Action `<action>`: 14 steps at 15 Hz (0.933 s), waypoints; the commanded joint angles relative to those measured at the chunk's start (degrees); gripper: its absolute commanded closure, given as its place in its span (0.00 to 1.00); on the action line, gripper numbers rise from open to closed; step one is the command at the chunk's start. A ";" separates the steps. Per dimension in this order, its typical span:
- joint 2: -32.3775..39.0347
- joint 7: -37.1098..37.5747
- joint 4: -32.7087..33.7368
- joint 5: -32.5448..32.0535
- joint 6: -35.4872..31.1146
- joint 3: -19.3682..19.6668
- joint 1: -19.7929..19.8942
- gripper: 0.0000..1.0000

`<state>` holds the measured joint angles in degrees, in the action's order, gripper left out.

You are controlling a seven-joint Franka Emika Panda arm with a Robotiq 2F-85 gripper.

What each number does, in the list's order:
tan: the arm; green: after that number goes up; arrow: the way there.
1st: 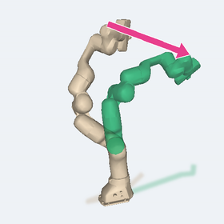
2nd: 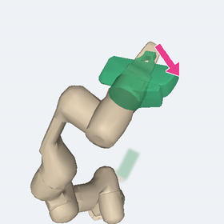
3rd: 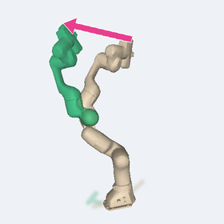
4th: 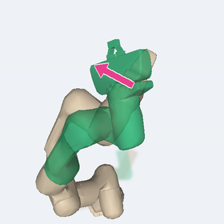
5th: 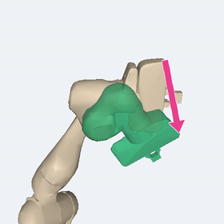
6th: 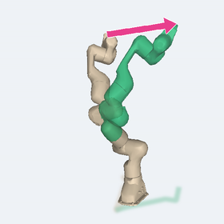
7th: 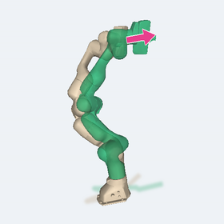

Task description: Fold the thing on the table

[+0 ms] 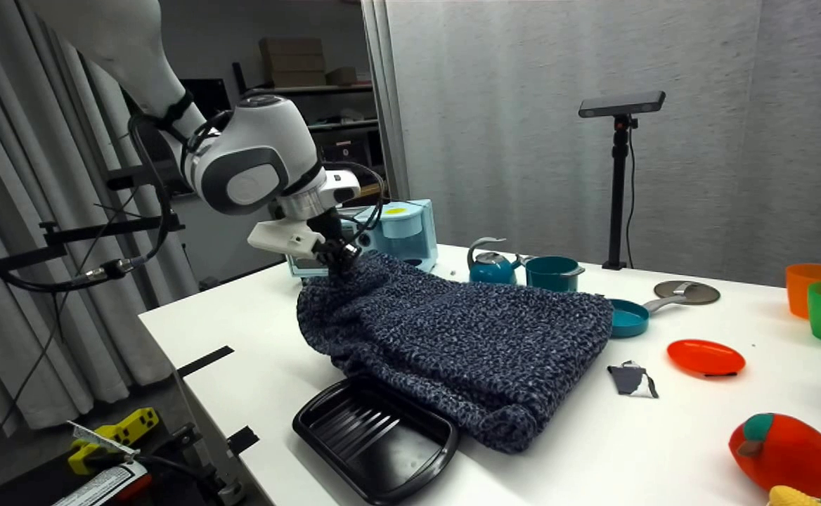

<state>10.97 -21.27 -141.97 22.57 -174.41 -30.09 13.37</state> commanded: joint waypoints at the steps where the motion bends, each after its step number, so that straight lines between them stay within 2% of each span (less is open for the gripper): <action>1: 1.10 -12.02 2.31 15.85 -1.60 -13.86 15.52 0.98; 3: -1.80 -19.90 1.19 23.43 1.59 -17.68 23.42 0.98; 6: -7.52 -20.56 -2.70 23.04 6.00 -13.11 28.01 0.98; 10: -12.46 -18.40 -7.34 16.12 7.33 -4.41 33.53 0.98; 14: -15.22 -15.62 -9.61 1.57 7.64 5.27 40.40 0.98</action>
<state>0.62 -39.79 -148.75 33.46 -168.83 -29.76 49.22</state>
